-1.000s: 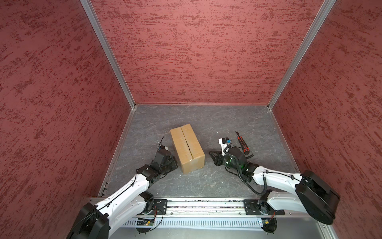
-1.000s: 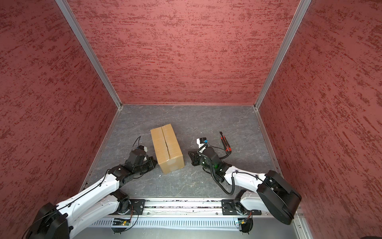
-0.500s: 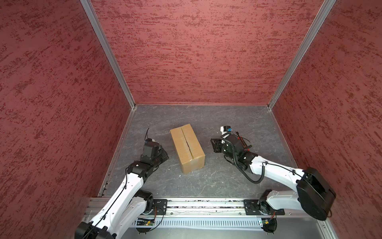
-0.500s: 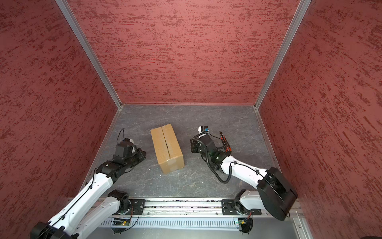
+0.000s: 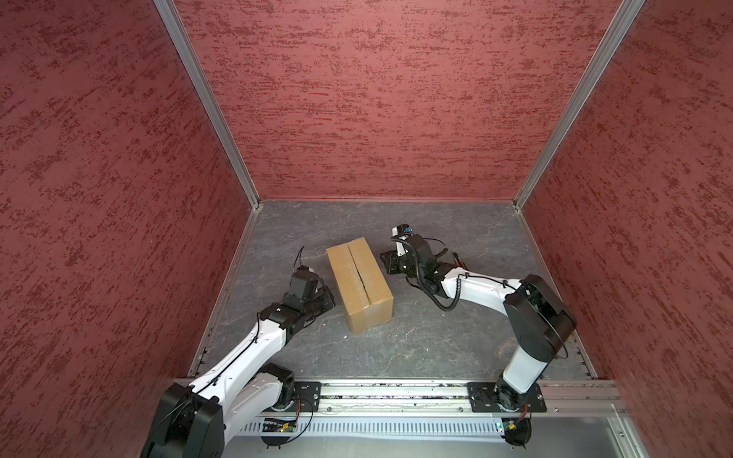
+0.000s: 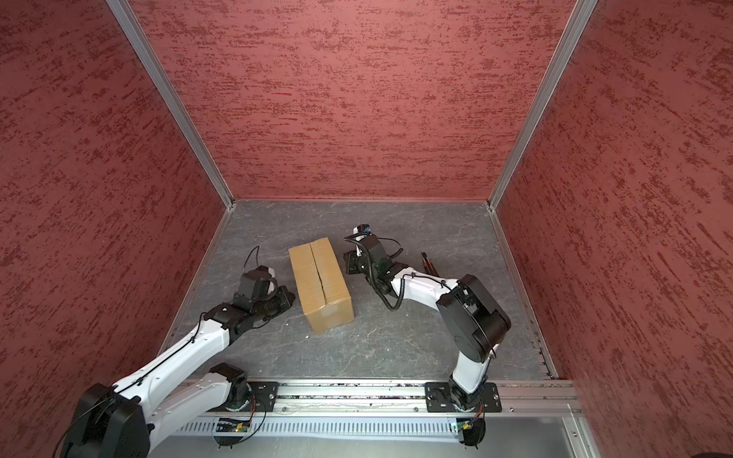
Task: Unpack the express box
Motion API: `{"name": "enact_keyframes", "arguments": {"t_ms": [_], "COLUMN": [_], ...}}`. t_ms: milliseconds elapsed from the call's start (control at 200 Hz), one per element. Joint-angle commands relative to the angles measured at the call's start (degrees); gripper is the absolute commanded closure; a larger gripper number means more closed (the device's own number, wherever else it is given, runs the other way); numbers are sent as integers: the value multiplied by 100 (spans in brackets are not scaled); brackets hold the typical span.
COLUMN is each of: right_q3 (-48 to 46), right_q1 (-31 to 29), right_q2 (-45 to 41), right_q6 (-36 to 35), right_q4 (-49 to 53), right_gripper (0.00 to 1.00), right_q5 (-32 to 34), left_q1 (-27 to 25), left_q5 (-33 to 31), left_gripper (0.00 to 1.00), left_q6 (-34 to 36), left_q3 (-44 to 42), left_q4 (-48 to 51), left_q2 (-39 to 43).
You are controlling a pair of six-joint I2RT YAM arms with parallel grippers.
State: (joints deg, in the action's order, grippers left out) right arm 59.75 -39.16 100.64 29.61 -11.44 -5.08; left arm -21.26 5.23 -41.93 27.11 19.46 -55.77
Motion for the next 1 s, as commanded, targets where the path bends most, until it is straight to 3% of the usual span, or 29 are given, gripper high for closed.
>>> {"name": "enact_keyframes", "arguments": {"t_ms": [0,531,997], "right_q3": [112,-675,-1307], "right_q1": [14,-266,-417], "right_q2": [112,-270,-844], "right_q6": [56,413,575], "right_q4": [-231,-552,-378], "right_gripper": [78,78,72], "right_q5": [-442,-503,37], "left_q1": [-197,-1109,-1766], "left_q5": [-239,-585,-838], "left_gripper": [89,89,89], "left_q6": [-239,-656,-1011], "left_q3": [-55,-32,-103], "left_q4": [-221,-336,-346], "left_q2": [43,-200,-215]}}
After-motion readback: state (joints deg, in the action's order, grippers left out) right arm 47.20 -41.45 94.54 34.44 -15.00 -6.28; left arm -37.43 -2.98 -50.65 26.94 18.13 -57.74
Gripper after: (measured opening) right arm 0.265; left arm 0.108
